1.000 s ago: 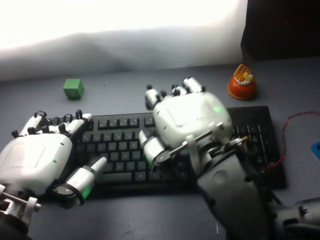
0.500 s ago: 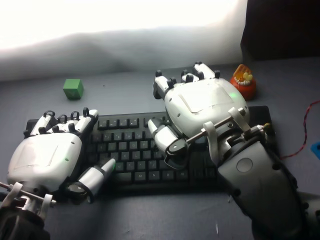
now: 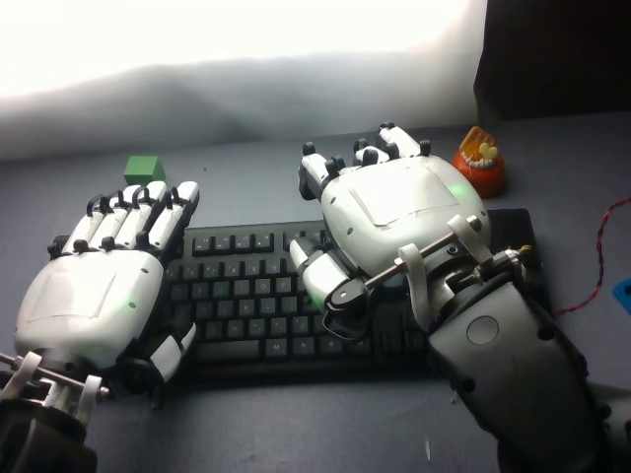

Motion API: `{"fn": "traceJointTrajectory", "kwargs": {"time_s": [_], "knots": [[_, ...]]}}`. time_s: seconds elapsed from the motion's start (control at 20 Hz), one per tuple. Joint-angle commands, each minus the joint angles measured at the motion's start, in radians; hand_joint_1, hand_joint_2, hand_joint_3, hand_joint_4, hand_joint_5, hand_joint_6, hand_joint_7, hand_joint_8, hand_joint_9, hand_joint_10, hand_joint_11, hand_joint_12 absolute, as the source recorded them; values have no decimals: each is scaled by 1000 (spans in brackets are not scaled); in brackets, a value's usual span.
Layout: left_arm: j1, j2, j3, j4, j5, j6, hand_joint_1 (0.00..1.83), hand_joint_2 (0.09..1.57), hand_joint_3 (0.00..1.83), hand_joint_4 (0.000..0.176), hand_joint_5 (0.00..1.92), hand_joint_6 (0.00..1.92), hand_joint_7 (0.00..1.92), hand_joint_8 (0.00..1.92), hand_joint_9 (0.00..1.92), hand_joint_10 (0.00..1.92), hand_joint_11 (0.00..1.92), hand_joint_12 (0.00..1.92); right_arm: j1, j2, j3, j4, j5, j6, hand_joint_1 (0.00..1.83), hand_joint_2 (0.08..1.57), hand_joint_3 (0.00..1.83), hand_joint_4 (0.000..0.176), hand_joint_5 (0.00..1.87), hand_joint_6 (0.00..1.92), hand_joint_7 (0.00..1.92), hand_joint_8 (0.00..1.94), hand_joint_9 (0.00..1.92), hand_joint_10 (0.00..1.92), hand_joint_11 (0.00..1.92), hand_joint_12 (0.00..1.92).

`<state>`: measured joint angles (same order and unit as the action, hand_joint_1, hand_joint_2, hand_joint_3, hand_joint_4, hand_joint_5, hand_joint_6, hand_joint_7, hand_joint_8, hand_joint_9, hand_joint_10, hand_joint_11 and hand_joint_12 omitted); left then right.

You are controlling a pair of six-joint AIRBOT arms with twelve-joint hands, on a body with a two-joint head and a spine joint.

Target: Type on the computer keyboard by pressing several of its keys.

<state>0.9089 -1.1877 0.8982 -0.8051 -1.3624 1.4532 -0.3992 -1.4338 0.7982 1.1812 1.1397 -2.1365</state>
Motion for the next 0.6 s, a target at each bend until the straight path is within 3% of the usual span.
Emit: {"fn": "traceJointTrajectory", "kwargs": {"time_s": [0.0, 0.05, 0.15, 0.55], "knots": [[-3, 7, 3, 26, -67, 8, 903, 1095, 12, 53, 14, 3, 48, 9, 55, 20, 0, 688, 11, 7, -8, -95, 54, -3, 347, 1459, 1, 0, 206, 819, 606, 14, 313, 949, 0, 1709], [-3, 10, 2, 26, -65, 6, 514, 1197, 34, 46, 30, 7, 84, 13, 90, 30, 0, 740, 13, 9, -10, -95, 54, -3, 319, 1465, 3, 0, 197, 813, 601, 12, 311, 947, 0, 1710], [0, 21, -4, 26, -61, 6, 52, 1257, 41, 39, 60, 17, 115, 17, 105, 33, 0, 757, 15, 12, -14, -95, 53, -4, 377, 1449, 0, 0, 216, 814, 615, 18, 323, 949, 0, 1723], [3, 23, -6, 26, -61, 6, 0, 1255, 6, 29, 149, 17, 185, 6, 176, 29, 0, 860, 15, 15, -17, -95, 49, -4, 354, 1453, 0, 0, 183, 848, 603, 13, 313, 983, 0, 1737]]}}
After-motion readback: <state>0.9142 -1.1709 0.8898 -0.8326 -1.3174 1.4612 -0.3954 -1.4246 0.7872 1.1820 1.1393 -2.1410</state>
